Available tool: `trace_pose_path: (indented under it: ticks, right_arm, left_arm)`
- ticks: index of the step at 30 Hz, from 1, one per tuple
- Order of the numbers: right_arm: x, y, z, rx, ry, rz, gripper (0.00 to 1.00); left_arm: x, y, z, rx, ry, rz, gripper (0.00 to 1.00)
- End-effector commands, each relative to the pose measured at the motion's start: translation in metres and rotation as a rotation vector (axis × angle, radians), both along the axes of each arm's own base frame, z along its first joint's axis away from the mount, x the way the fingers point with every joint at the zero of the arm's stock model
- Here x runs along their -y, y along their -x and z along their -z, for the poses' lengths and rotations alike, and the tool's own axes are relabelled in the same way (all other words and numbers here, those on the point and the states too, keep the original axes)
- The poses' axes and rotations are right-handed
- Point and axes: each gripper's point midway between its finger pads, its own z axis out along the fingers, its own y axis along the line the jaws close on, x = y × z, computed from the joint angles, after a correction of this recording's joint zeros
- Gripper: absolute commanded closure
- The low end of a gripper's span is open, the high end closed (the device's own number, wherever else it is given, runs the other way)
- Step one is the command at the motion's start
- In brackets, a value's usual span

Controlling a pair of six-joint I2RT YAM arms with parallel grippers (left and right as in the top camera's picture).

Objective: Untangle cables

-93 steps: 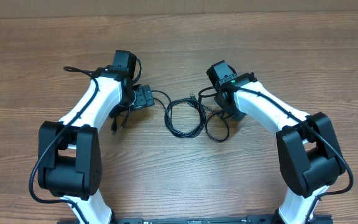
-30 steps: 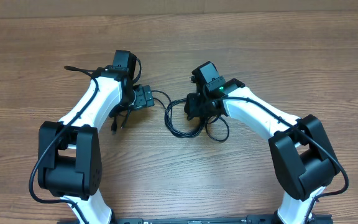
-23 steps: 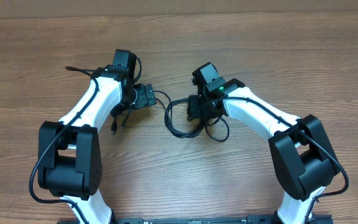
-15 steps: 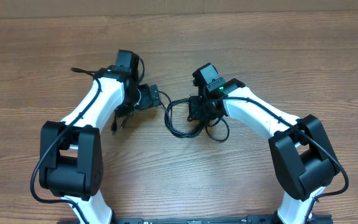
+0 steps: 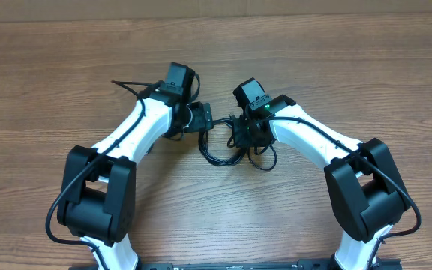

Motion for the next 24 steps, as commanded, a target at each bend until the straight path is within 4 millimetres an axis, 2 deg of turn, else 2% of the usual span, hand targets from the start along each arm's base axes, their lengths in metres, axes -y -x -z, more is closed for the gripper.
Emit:
trace_pose_path:
  ticks: [1, 3, 15, 21, 24]
  right_arm:
    - [0.004, -0.009, -0.014, 0.051, 0.012, 0.013, 0.64]
    - [0.006, -0.005, -0.01, 0.042, 0.017, 0.013, 0.64]
    - [0.01, 0.004, 0.009, -0.006, 0.03, 0.062, 0.7]
    - [0.011, 0.004, 0.009, -0.008, 0.032, 0.062, 0.76]
    - [0.011, 0.006, 0.009, -0.013, 0.034, 0.061, 0.81]
  left_arm:
    - [-0.004, -0.001, 0.001, 0.019, -0.047, -0.044, 0.21]
    - [-0.003, -0.003, 0.001, 0.027, -0.044, -0.044, 0.25]
    - [-0.002, -0.006, 0.003, 0.032, -0.041, -0.049, 0.34]
    - [0.0, -0.01, 0.027, 0.003, -0.041, -0.079, 0.3]
    - [0.003, -0.018, 0.039, 0.016, -0.032, -0.079, 0.24]
